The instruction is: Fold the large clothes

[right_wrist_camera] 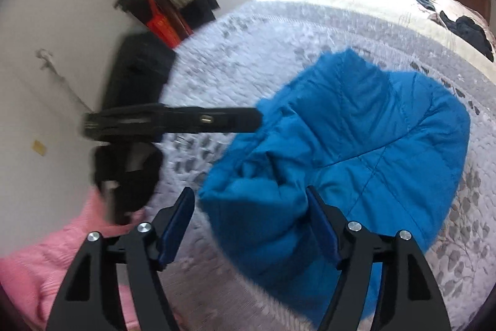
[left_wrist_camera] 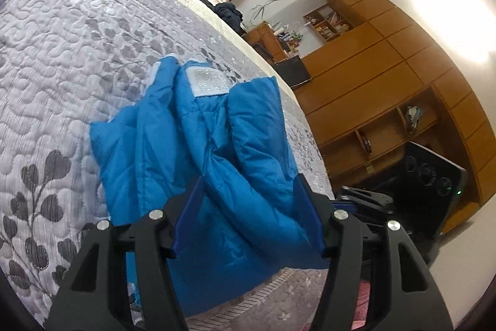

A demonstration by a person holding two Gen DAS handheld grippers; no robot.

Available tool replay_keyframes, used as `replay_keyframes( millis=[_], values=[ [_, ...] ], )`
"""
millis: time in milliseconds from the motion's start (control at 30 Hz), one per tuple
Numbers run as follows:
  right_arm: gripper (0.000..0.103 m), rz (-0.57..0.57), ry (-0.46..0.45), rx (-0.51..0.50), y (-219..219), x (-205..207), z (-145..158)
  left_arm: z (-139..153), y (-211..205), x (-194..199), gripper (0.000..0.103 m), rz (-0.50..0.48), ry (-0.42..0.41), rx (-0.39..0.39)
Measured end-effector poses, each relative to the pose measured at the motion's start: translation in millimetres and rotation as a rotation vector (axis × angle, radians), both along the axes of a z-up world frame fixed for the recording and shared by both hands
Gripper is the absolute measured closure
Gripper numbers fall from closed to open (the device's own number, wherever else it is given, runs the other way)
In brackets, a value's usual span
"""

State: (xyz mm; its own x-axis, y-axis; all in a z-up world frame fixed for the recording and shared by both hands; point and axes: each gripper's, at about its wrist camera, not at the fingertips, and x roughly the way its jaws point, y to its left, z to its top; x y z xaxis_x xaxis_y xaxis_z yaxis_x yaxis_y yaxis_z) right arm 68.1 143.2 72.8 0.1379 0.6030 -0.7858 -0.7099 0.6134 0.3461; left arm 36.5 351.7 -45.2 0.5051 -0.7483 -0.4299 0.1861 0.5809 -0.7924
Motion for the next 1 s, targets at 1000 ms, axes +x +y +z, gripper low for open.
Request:
replay_keyframes(
  millis=[1000],
  values=[
    [0.03,-0.264,-0.002,-0.053,-62,46,-57,-13,-55,84,0.029,-0.098,0.078,0.132]
  ],
)
